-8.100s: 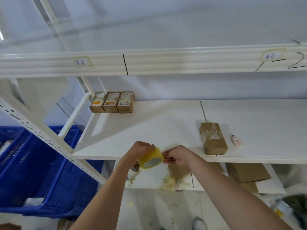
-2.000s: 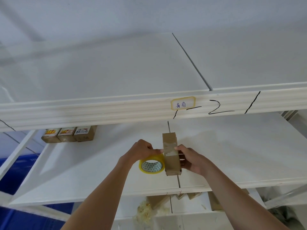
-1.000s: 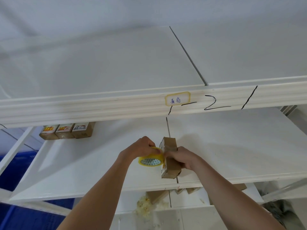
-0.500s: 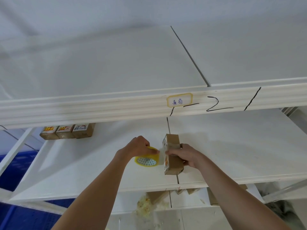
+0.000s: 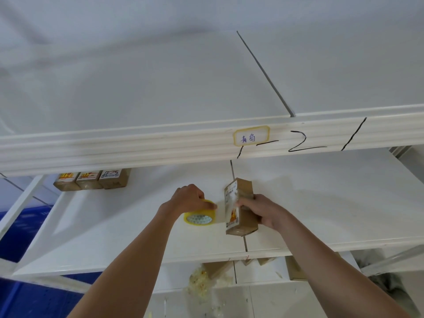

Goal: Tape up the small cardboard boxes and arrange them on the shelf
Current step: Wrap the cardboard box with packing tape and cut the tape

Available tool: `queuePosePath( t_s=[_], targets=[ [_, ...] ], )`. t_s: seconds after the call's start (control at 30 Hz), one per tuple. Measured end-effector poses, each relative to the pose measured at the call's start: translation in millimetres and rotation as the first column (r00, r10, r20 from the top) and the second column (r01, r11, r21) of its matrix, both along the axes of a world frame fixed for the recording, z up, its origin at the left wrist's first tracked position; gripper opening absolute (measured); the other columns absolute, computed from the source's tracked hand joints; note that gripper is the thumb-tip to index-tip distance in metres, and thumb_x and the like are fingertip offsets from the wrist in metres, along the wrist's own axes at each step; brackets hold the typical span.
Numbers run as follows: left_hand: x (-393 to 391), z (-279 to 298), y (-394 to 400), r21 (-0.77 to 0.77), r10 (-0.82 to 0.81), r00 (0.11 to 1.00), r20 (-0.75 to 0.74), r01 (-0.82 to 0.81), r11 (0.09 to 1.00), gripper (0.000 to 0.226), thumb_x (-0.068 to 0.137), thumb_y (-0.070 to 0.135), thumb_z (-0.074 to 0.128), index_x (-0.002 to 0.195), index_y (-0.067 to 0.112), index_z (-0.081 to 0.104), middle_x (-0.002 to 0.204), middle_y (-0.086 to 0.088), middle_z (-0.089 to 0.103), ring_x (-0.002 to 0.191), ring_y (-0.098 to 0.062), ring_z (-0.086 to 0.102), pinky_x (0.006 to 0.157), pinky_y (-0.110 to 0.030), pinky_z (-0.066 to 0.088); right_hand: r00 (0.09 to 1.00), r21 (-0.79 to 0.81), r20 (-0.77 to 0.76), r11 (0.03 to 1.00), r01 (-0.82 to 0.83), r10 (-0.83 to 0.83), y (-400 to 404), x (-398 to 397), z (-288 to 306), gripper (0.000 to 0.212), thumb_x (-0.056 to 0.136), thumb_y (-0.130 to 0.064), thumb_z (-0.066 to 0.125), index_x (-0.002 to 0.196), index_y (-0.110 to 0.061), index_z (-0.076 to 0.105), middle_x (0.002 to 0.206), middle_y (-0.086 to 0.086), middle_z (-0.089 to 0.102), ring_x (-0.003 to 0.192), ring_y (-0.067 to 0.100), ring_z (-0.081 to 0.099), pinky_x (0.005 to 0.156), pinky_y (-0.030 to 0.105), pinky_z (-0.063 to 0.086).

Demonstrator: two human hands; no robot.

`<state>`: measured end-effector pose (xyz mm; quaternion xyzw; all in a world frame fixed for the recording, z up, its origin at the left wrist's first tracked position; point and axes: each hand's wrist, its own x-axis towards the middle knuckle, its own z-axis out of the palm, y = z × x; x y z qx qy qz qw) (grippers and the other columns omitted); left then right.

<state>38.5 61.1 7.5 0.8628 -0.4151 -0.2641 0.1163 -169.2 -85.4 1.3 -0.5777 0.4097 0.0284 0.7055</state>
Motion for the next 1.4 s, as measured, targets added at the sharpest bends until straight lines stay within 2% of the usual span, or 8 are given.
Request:
queuePosePath(
  t_s=[0.27,0.4,0.7,0.87,0.97,1.07,1.27,1.4],
  targets=[
    [-4.5,-3.9,-6.6,0.047,0.014,1.0,0.021,-0.015,0.999,0.061,0.064,0.085,0.068,0.067,0.024,0.065,0.07,0.009,0.065,0.07,-0.009,0.064,0.063,-0.025,0.048,0.995,0.144,0.097,0.989,-0.014,0.0,5.8,1.5,5.5,0.035,0.091,-0.013,0.065,0.125,-0.009,0.062,0.111,0.012,0.076,0.107,0.029,0.072,0.083,0.037,0.06],
    [-6.8,-4.2,-6.5,0.038,0.016,0.999,0.033,-0.017,0.999,0.061,0.067,0.086,0.065,0.065,0.025,0.062,0.068,0.01,0.063,0.068,-0.007,0.062,0.066,-0.025,0.042,0.992,0.181,0.127,0.983,0.006,-0.029,6.7,0.8,3.8,0.036,0.092,-0.011,0.064,0.127,-0.008,0.062,0.112,0.013,0.076,0.104,0.028,0.073,0.082,0.037,0.06],
    [-8.7,-4.5,-4.4,-0.021,0.086,0.996,-0.022,-0.086,0.996,0.057,0.07,0.079,0.07,0.072,0.021,0.068,0.074,0.007,0.066,0.076,-0.012,0.066,0.065,-0.027,0.05,0.967,0.267,0.165,0.952,0.148,-0.196,16.8,5.5,-2.8,0.038,0.092,-0.025,0.065,0.126,-0.007,0.064,0.11,0.017,0.076,0.1,0.033,0.074,0.079,0.04,0.061],
    [-9.3,-10.3,-3.1,-0.025,0.109,0.992,-0.07,-0.111,0.994,0.049,0.073,0.07,0.073,0.07,0.022,0.066,0.075,0.005,0.066,0.073,-0.013,0.065,0.061,-0.027,0.049,0.973,0.171,0.146,0.974,0.152,-0.177,32.3,17.0,-7.9,0.056,0.082,-0.045,0.081,0.125,-0.014,0.062,0.107,0.011,0.078,0.097,0.03,0.076,0.09,0.049,0.06],
    [-9.7,-12.3,-1.1,0.039,0.075,0.996,-0.054,-0.073,0.997,0.041,0.076,0.065,0.074,0.072,0.025,0.067,0.082,0.003,0.069,0.077,-0.012,0.066,0.063,-0.026,0.051,0.983,0.095,0.112,0.987,0.132,-0.143,35.3,16.1,-11.0,0.061,0.075,-0.03,0.089,0.125,-0.011,0.06,0.102,0.011,0.078,0.092,0.031,0.077,0.087,0.053,0.06],
    [-10.4,-14.0,2.8,0.033,0.109,0.988,-0.111,-0.106,0.994,0.04,0.074,0.064,0.077,0.073,0.025,0.069,0.079,0.005,0.069,0.073,-0.009,0.065,0.058,-0.023,0.048,0.988,0.072,0.083,0.99,0.125,-0.131,31.9,12.2,-8.7,0.053,0.077,-0.018,0.085,0.124,-0.011,0.061,0.098,0.011,0.079,0.088,0.03,0.077,0.08,0.046,0.062],
    [-12.2,-7.6,11.4,-0.021,0.11,0.978,-0.179,-0.115,0.993,0.045,0.074,0.071,0.074,0.082,0.027,0.071,0.085,0.008,0.07,0.078,-0.008,0.068,0.063,-0.021,0.052,0.999,0.001,0.039,0.999,0.032,-0.032,24.3,11.7,4.9,0.049,0.074,-0.022,0.088,0.118,-0.013,0.068,0.101,0.008,0.079,0.094,0.027,0.076,0.092,0.048,0.059],
    [-7.7,-4.1,24.9,-0.061,0.082,0.943,-0.321,-0.107,0.992,0.036,0.08,0.063,0.074,0.085,0.028,0.078,0.088,0.007,0.07,0.086,-0.013,0.065,0.075,-0.025,0.05,1.0,-0.017,0.016,1.0,0.005,-0.004,15.5,6.9,11.8,0.044,0.075,-0.019,0.087,0.115,-0.011,0.07,0.099,0.009,0.079,0.091,0.026,0.077,0.087,0.044,0.061]
  ],
)
